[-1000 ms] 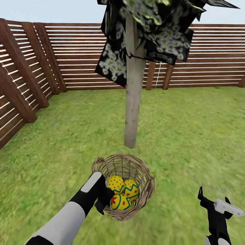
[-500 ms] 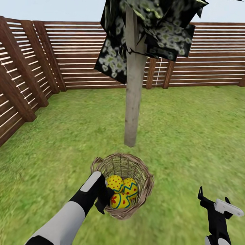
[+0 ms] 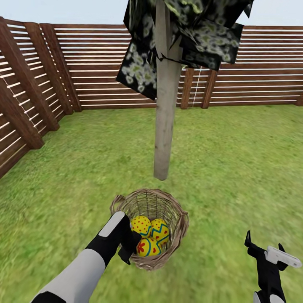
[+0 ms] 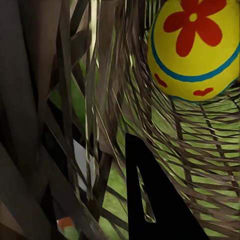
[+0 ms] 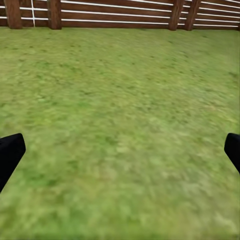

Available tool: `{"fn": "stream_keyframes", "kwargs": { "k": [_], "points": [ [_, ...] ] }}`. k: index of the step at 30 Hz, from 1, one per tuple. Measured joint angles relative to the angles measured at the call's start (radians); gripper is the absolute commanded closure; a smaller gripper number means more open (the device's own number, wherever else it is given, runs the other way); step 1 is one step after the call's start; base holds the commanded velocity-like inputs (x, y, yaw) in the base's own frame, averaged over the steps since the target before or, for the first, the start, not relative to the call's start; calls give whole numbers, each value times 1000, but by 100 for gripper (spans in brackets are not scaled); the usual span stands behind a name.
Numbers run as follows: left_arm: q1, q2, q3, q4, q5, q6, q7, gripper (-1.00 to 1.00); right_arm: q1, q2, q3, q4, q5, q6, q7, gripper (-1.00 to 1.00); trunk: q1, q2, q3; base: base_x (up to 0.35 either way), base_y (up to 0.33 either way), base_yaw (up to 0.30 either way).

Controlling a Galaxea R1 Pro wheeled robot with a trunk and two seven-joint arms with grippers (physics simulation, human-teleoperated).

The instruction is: Take the three Easter eggs out of the wicker basket on the lawn in the garden, then place them on the lawn next to a single tree (choose any tree) so that all three eggs are next to the same tree and none are left in the basket.

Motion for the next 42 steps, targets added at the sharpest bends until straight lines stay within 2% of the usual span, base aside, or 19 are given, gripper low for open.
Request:
{"fn": "stream_keyframes", "kwargs": {
  "k": [11,30,33,35,37,42],
  "points": [
    [0,0,0,-1,-2,0,-2,100,0,0,0,-3,0,0,0,-100,42,-77,-35,0,0,0],
    [0,0,-1,0,0,1,-14,100,1,-6,-1,-44,0,-1,1,-100,115,-210,-124,0,0,0],
    [0,0,-1,2,0,2,-15,100,1,-6,1,-44,2,3,26,-100,127,-231,-137,0,0,0],
    [0,0,-1,2,-1,2,-15,100,1,-6,2,-43,2,4,106,-100,134,-245,-146,0,0,0],
    [0,0,-1,3,-1,2,-15,100,1,-7,1,-39,1,4,154,-100,142,-259,-155,0,0,0],
    [0,0,-1,6,-1,1,-14,100,1,-9,1,-20,4,4,166,-100,161,-294,-179,0,0,0]
  ]
}}
